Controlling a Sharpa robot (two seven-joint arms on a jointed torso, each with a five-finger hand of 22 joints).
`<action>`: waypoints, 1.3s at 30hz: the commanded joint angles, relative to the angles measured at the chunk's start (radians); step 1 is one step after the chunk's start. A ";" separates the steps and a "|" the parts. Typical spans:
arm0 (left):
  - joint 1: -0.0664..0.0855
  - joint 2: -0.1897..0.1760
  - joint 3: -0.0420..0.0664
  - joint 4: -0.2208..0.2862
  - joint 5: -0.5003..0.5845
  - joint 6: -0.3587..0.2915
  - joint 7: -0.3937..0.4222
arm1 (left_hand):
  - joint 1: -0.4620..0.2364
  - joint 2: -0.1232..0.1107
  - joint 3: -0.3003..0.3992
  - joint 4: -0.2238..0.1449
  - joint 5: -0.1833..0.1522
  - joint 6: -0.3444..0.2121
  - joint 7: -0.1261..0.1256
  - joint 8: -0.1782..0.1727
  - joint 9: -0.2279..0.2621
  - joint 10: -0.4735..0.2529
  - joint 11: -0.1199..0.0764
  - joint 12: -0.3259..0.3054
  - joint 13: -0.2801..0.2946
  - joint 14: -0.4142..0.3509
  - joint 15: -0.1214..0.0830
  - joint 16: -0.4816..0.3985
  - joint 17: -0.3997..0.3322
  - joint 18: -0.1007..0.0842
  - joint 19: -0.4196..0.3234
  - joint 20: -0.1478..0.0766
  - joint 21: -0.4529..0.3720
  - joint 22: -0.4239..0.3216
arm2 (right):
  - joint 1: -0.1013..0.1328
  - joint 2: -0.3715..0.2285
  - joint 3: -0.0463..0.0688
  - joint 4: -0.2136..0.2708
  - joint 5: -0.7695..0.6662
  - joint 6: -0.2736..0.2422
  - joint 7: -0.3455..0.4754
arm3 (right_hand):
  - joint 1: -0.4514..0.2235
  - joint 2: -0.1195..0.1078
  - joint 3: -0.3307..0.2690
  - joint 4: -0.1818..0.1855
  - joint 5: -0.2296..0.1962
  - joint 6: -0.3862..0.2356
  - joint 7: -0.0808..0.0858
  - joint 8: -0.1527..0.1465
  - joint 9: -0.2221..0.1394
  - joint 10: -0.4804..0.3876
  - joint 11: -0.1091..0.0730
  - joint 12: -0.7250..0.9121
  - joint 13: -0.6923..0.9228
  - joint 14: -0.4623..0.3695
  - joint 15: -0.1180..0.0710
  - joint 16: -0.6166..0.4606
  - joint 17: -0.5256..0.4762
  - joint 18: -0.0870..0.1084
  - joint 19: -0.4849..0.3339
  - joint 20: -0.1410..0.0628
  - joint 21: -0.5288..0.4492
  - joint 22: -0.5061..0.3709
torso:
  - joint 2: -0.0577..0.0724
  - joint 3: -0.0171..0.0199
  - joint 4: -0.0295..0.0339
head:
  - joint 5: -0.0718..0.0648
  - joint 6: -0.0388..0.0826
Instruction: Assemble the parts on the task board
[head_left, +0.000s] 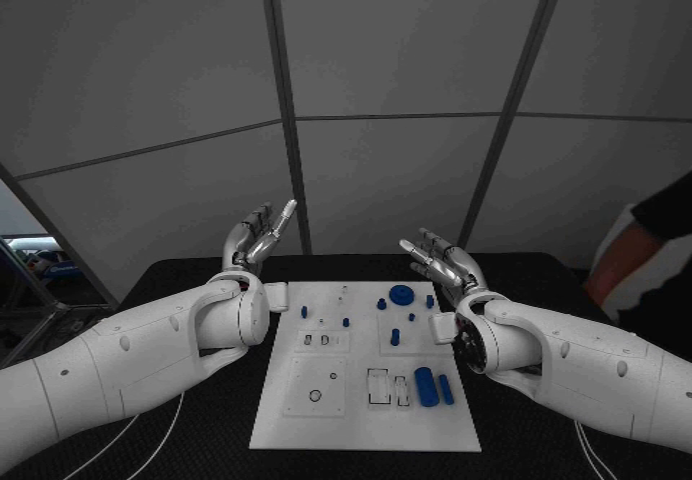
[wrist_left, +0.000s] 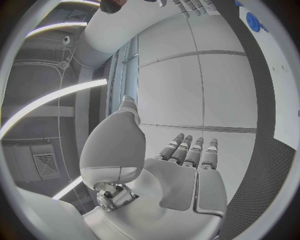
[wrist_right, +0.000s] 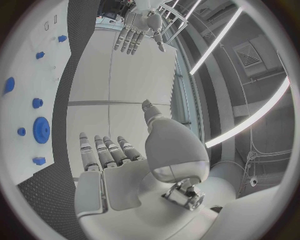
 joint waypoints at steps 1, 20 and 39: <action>0.002 0.002 0.001 -0.002 0.012 0.053 0.050 | 0.078 0.012 0.017 0.013 -0.003 0.052 0.045 0.015 0.007 0.057 0.028 0.012 0.008 0.078 0.023 0.023 0.012 0.018 0.014 0.031 0.012 0.005 | -0.002 0.008 0.009 -0.016 -0.120 0.143 -0.073 | 0.183 0.007 0.028 -0.097 0.004 0.335 0.134 0.079 0.041 0.450 0.026 0.095 0.044 0.442 0.020 0.093 0.040 0.081 0.315 0.002 0.113 0.055 | 0.000 0.0001 -0.0001 | 0.000 0.000; 0.002 -0.106 0.001 0.068 -0.144 0.226 -0.022 | 0.363 0.175 0.151 -0.164 -0.014 0.731 0.063 0.140 0.051 0.862 0.023 0.151 0.042 0.911 -0.062 0.212 0.081 0.043 0.795 -0.029 0.348 0.146 | 0.049 -0.058 0.013 -0.042 -0.858 0.166 -0.152 | 0.199 -0.042 0.154 -0.207 0.026 0.775 0.064 0.088 0.039 0.869 -0.068 0.050 0.034 0.885 -0.091 0.117 0.045 0.136 0.580 -0.054 0.250 0.084 | 0.039 0.0057 -0.0003 | -0.007 -0.027; 0.002 -0.208 0.001 0.250 -0.166 0.211 -0.032 | 0.353 0.162 0.140 -0.194 -0.014 0.786 0.056 0.093 0.036 0.967 0.000 0.095 0.040 1.078 -0.105 0.227 0.131 0.040 0.919 -0.077 0.395 0.154 | 0.142 -0.027 0.014 -0.077 -1.358 0.294 -0.427 | 0.140 -0.115 0.211 -0.191 0.044 0.877 0.019 0.050 0.041 0.964 -0.137 0.034 0.039 1.254 -0.199 0.507 0.327 0.131 0.868 -0.196 0.604 0.268 | 0.118 -0.0014 0.0097 | -0.019 -0.013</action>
